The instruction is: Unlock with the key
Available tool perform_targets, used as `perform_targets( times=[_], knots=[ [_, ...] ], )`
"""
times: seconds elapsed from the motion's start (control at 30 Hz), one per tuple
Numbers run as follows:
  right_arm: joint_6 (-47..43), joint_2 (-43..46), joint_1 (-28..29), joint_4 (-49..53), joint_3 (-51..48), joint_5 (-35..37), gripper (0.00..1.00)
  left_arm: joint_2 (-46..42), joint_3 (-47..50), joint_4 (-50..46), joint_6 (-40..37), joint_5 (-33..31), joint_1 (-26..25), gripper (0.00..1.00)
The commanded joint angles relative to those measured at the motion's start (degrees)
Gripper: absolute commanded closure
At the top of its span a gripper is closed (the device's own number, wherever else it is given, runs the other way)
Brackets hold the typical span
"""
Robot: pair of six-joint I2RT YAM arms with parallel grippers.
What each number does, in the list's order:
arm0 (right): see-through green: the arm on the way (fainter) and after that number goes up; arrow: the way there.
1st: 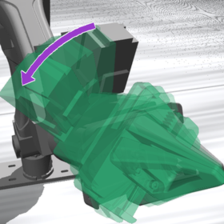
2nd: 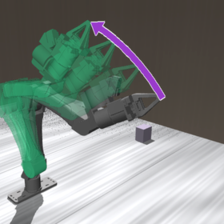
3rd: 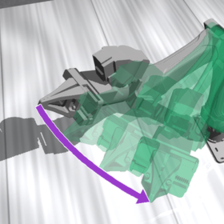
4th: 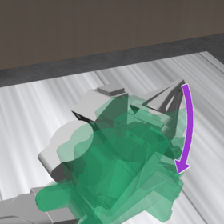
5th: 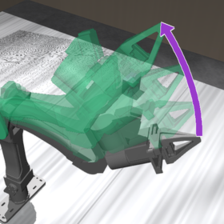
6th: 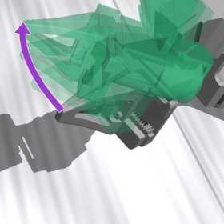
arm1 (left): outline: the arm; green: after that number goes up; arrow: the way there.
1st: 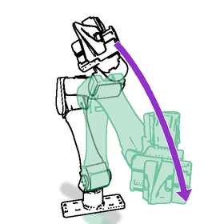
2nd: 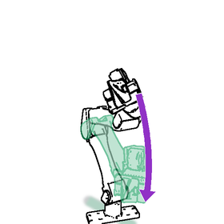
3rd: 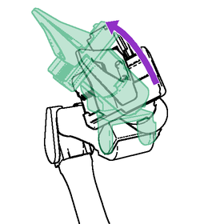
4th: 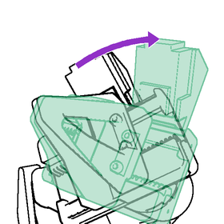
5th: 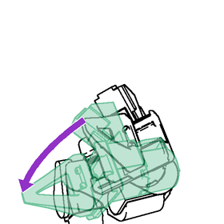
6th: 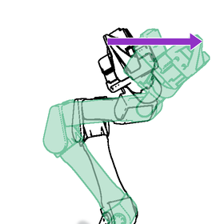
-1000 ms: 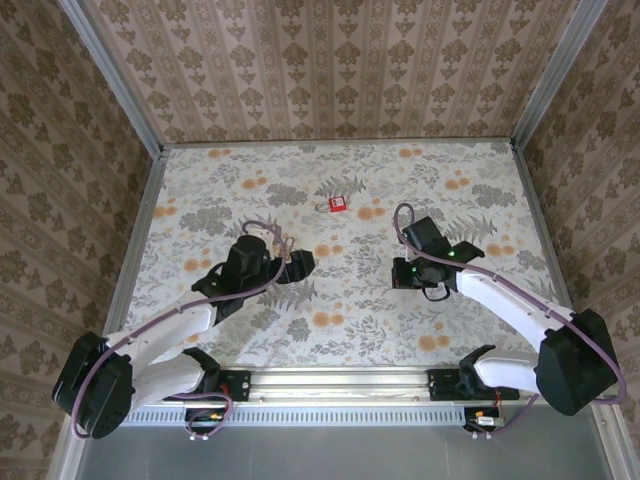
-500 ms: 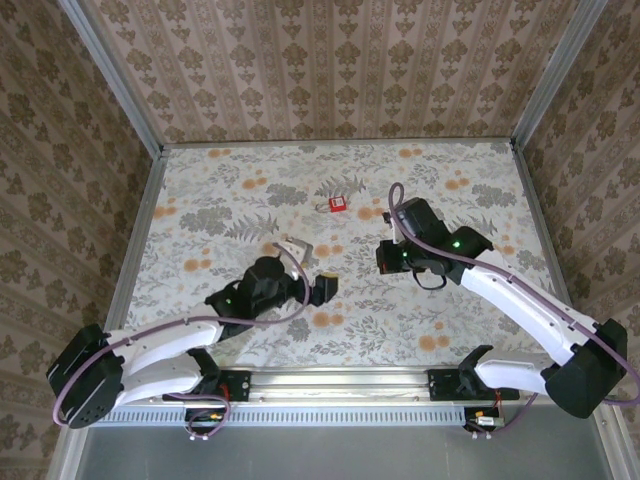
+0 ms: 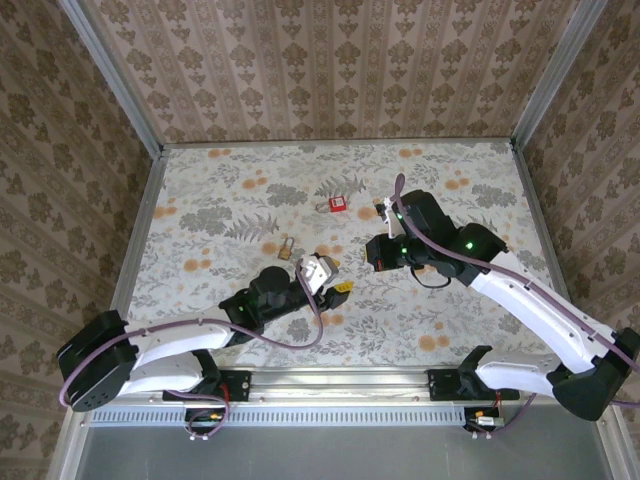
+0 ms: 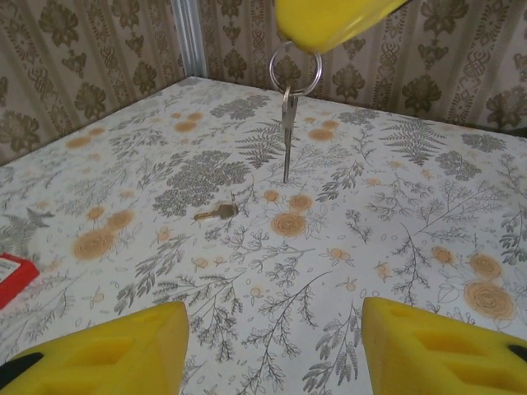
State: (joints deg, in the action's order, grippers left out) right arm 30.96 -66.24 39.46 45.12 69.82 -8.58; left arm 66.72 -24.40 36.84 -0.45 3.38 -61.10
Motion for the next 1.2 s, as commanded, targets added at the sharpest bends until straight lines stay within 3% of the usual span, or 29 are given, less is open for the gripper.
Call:
perform_targets(
  times=[0.0,0.1,0.2,0.63,1.17],
  knots=[
    [2.0,1.8,0.5,0.7,1.7,-2.9,0.98,2.4,-0.2,9.1,-5.5,1.7,-0.4,0.38],
    [2.5,2.1,0.9,0.4,1.8,-3.1,0.98,5.7,-0.3,14.5,-5.9,1.4,-0.3,0.33],
    [3.0,2.2,1.0,-0.3,1.3,-3.6,0.98,8.5,-1.4,17.5,-5.3,2.2,-0.3,0.33],
    [3.3,3.0,1.3,-1.2,0.0,-3.6,0.98,11.0,-2.4,22.7,-1.3,4.8,-0.3,0.59],
    [3.8,2.7,1.3,-2.5,-1.0,-4.3,0.99,10.2,-3.1,22.0,-0.3,6.1,-0.3,0.65]
  ],
)
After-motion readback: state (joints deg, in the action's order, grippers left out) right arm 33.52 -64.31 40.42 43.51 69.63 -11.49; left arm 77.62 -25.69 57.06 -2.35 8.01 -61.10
